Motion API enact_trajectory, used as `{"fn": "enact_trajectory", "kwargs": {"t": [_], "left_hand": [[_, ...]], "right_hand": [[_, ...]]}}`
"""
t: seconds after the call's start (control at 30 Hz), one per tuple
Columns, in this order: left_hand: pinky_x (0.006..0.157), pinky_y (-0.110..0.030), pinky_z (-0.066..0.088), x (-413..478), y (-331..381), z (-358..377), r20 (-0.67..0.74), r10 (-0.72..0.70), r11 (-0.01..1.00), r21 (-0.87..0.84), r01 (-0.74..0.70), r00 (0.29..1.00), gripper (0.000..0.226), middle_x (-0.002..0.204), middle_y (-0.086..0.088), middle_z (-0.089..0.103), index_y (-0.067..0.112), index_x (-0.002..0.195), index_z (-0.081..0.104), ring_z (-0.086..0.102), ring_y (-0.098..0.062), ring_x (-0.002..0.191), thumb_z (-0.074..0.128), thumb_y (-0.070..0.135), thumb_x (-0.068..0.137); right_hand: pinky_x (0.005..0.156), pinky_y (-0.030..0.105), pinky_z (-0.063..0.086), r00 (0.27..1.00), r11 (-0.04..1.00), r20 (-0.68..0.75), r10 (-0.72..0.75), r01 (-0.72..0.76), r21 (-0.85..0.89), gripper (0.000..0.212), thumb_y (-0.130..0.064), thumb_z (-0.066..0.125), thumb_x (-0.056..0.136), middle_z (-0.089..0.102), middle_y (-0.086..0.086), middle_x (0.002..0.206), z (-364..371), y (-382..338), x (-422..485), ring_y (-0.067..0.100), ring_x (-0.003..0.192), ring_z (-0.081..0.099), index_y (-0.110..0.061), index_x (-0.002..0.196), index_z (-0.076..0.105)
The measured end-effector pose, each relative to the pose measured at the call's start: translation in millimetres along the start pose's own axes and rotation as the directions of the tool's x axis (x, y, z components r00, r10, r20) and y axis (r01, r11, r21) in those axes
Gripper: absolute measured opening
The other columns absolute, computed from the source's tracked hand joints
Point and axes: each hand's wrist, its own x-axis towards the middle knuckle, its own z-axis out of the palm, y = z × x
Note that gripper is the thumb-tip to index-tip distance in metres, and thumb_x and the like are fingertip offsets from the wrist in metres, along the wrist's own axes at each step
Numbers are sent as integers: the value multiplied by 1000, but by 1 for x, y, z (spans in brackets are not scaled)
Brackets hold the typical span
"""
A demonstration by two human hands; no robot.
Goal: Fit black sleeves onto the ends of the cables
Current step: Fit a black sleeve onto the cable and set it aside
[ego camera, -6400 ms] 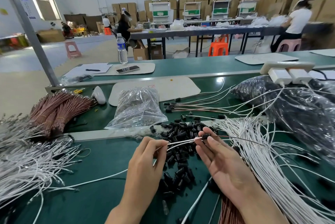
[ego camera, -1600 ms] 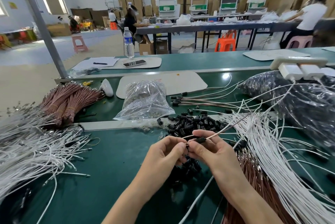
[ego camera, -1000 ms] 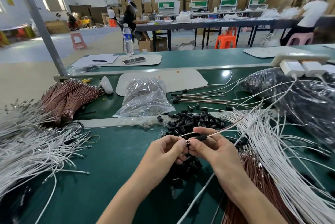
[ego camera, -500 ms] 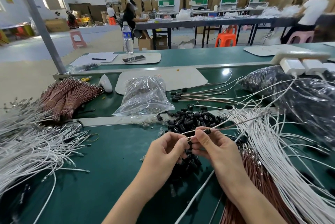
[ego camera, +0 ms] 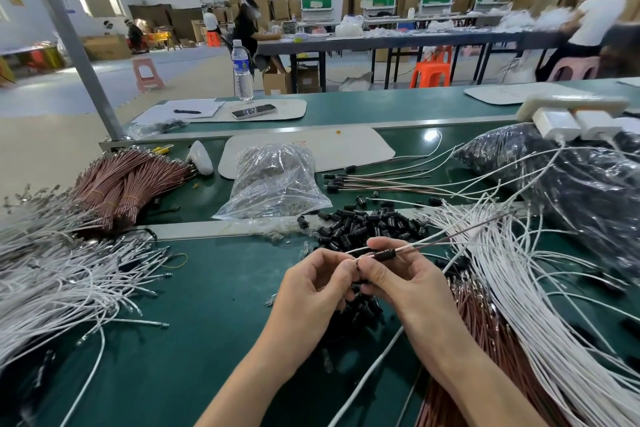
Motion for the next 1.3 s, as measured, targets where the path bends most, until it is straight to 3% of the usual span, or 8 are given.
{"fn": "enact_trajectory", "kwargs": {"t": [0.33,0.5,0.67,0.8,1.1,1.13,1.2,1.3], "left_hand": [[63,-24,54,0,1,0,3,5,997,81,-5,1000,13,72,9,71,26,90,71,62,-5,65,63,22,100],[67,-27,56,0,5,-5,24,68,961,267,-72,997,10,81,10,72,37,96,69,66,-10,72,62,31,100],[65,-19,49,7,12,-46,-107,131,834,550,-51,986,9,80,19,69,37,101,65,63,-3,73,56,39,101],[75,-20,47,5,11,-84,-16,-94,619,782,71,995,15,89,18,65,30,112,65,61,2,81,54,33,102],[84,-25,44,-7,3,-79,30,-166,451,891,48,986,8,101,16,51,36,108,57,54,-5,89,53,31,103],[81,-23,43,-6,3,-77,29,-135,462,886,37,990,6,101,16,52,34,105,55,55,-5,89,52,30,103],[75,-15,42,-6,4,-69,-13,-37,640,767,34,999,9,93,16,60,35,99,54,58,-3,85,54,27,102],[68,-14,48,-7,14,-48,-122,98,936,350,-49,988,19,86,17,67,38,101,65,61,-2,76,58,21,102]], "right_hand": [[66,22,59,1000,999,-24,-2,0,-52,29,-22,79,73,78,11,92,0,1,1,22,85,76,-13,100,72],[73,23,60,999,1000,-39,-13,13,-1,17,-19,79,73,77,14,92,0,1,1,24,89,77,-22,90,76],[76,23,60,996,998,-89,4,1,59,18,-15,80,73,77,14,92,-4,0,4,25,89,76,-27,87,78],[77,25,61,997,995,-68,28,-21,98,21,-13,79,73,76,18,94,-4,3,4,30,92,76,-18,93,75],[77,24,60,998,993,-55,40,-34,115,26,-14,78,75,77,16,93,-7,1,5,29,91,76,-13,100,72],[77,24,60,997,991,-53,47,-40,129,28,-13,78,75,76,16,93,-7,0,5,29,91,76,-12,102,71],[74,24,60,997,981,-44,70,-60,186,31,-10,76,75,76,17,92,-7,0,7,27,88,75,-8,105,68],[71,24,61,993,942,-20,117,-105,319,31,-5,75,74,75,19,91,-4,1,6,27,85,76,-7,103,68]]}}
